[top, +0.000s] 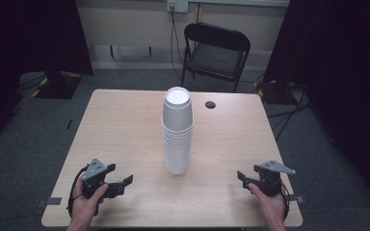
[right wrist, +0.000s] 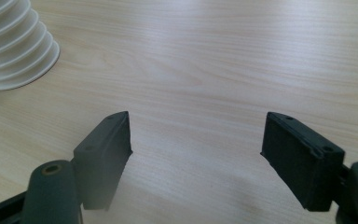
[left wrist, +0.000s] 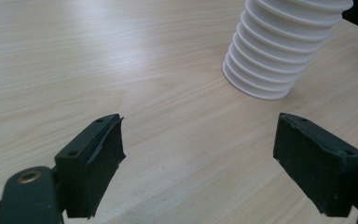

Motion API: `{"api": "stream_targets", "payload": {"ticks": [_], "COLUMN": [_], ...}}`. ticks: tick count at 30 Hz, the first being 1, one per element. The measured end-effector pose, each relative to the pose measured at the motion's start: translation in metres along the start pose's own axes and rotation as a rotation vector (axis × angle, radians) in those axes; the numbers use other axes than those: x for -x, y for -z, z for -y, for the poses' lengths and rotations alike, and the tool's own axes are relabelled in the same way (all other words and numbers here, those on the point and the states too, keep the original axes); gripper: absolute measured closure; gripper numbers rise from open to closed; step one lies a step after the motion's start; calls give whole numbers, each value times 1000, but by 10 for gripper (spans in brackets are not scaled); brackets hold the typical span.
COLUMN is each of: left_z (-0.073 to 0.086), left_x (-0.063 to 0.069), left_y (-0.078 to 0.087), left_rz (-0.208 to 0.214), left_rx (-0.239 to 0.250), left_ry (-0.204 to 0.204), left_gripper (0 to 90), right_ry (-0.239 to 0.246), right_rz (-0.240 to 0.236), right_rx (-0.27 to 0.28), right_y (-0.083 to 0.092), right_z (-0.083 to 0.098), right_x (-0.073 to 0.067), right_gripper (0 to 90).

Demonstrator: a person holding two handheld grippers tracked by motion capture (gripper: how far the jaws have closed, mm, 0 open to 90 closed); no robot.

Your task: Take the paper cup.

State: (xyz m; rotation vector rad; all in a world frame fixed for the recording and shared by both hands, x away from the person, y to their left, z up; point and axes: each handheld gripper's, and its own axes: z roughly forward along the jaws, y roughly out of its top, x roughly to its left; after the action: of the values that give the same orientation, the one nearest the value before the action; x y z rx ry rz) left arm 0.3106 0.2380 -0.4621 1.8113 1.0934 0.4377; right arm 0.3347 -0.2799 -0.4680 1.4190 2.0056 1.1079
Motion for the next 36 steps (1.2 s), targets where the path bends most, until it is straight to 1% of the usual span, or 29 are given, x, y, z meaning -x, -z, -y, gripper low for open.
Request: {"api": "stream_targets", "payload": {"ticks": [2,4,6,7,10,11,12,13,14,16,17,18,19,20,21,22,23,24,25,26,27,28,30,31,32,33,34,35,36], "left_z": [-1,-2,-2,-2,-2,-2,-2,-3,-3,-5,-5,-5,-6,-6,-7,-7,-12,-12,-16,-16,-21,-21,-25,-30,-30,-35,-35,-40,-40], "left_x": [0,0,0,0,1,3,3,6,6,11,16,16,20,20,24,24,30,30,35,35,38,38,42,45,45,48,48,52,52], "left_y": [0,-1,-3,-3,-4,-4,-4,-3,-3,-3,-2,-2,0,0,2,2,4,4,5,5,5,5,5,6,6,8,8,10,10], "left_rz": [0,-4,-4,-2,2,17,17,27,27,42,52,52,69,69,80,80,87,87,99,99,108,108,121,138,138,170,170,175,175], "left_rx": [4,9,3,3,0,-2,-2,1,1,10,16,16,22,22,27,27,31,31,42,42,50,50,61,71,71,66,66,89,89], "left_ry": [1,12,3,7,7,10,10,-3,-3,-19,-38,-38,-45,-45,-60,-60,-89,-89,-107,-107,-118,-118,-119,-119,-119,-123,-123,-142,-142], "left_gripper": [157,156,156,157,157,157,157,157,157,157,157,157,157,157,157,157,157,157,157,157,157,157,157,156,157,157,157,157,157], "right_ry": [4,-8,-12,-21,-23,-25,-25,-22,-22,-11,-7,-7,-9,-9,-15,-15,-16,-16,-12,-12,-12,-12,-1,-5,-5,3,3,4,4], "right_rz": [-1,1,-6,-12,-21,-36,-36,-52,-52,-63,-71,-71,-75,-75,-73,-73,-76,-76,-83,-83,-90,-90,-99,-104,-104,-100,-100,-108,-108], "right_rx": [10,15,11,-1,-1,-1,-1,-5,-5,-8,-10,-12,-13,-13,-5,-5,2,2,1,1,-9,-9,-16,-18,-18,-23,-23,-25,-25], "right_y": [2,4,5,5,4,3,3,2,2,2,3,4,5,5,9,9,11,11,12,12,11,11,9,9,9,8,8,7,7], "right_z": [-2,-2,-1,1,1,0,0,-1,-1,-2,-1,0,0,0,0,0,-1,-1,-1,-1,-1,-1,-1,-1,-1,-2,-2,-2,-2], "right_x": [1,2,5,5,4,3,3,0,0,-3,-5,-5,-5,-5,-5,-5,-5,-5,-6,-6,-8,-8,-9,-10,-10,-11,-11,-12,-12], "right_gripper": [240,237,236,234,237,237,237,241,241,240,239,237,236,236,235,235,235,235,234,234,227,227,227,227,227,232,232,237,237]}}
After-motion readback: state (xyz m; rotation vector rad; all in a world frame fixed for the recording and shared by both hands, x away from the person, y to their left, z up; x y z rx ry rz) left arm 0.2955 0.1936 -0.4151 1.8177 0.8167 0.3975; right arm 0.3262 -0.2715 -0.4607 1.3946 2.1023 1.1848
